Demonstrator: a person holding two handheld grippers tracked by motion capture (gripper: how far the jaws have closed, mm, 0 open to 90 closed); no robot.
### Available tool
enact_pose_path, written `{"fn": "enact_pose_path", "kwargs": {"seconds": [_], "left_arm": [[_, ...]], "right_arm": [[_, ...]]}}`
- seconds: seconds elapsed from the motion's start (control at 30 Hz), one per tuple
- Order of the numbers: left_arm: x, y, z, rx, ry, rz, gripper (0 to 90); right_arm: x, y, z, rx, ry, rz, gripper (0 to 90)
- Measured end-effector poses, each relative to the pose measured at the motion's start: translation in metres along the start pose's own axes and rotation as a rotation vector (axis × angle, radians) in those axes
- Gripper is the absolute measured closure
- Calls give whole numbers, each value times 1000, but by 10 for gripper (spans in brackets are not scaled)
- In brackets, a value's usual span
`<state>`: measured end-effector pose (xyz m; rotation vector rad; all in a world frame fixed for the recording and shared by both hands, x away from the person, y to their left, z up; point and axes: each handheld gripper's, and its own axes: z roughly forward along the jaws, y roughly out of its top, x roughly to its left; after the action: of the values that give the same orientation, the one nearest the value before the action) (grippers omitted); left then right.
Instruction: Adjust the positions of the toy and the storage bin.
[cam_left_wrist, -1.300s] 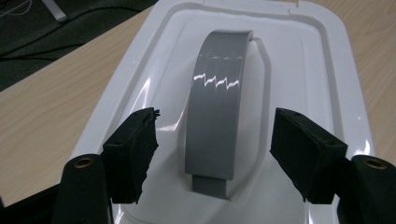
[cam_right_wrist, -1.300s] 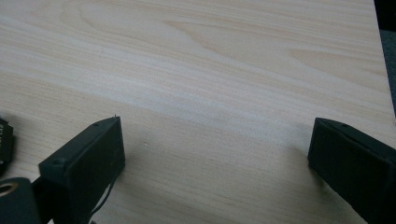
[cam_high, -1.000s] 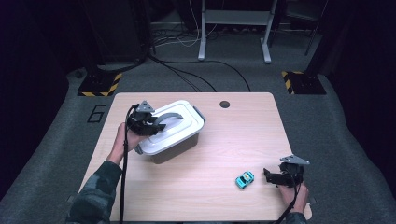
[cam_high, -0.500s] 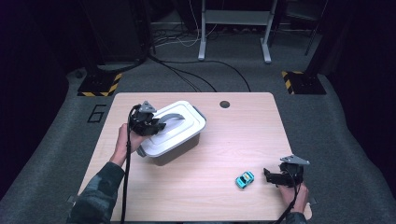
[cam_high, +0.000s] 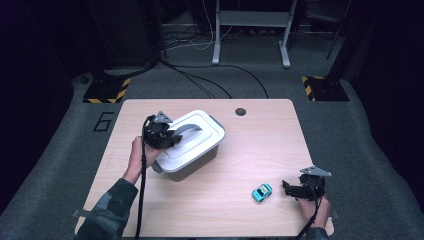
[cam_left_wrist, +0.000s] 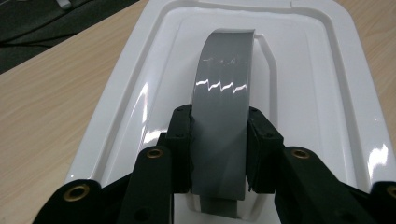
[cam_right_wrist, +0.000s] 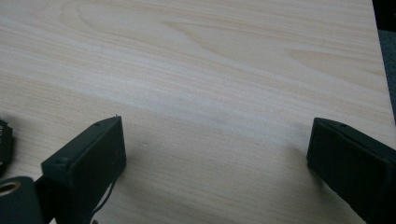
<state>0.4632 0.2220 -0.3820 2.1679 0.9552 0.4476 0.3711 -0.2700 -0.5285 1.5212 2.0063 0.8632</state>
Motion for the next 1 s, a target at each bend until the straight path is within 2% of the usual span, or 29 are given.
{"fn": "enact_pose_path", "kwargs": {"seconds": [0.57,0.63,0.7,0.8,0.9,1.0], "left_arm": [[-30,3,1,23,40,-12,668],[-33,4,0,25,35,-6,667],[-34,4,0,27,13,-15,664],[-36,5,1,25,7,-23,664],[-36,5,2,19,-3,-49,664],[-37,6,4,13,-31,-65,664]], "right_arm": [[0,0,0,0,-2,1,39],[0,0,0,0,-2,1,39],[0,0,0,0,-2,1,39],[0,0,0,0,-2,1,39],[0,0,0,0,-2,1,40],[0,0,0,0,-2,1,39]]}}
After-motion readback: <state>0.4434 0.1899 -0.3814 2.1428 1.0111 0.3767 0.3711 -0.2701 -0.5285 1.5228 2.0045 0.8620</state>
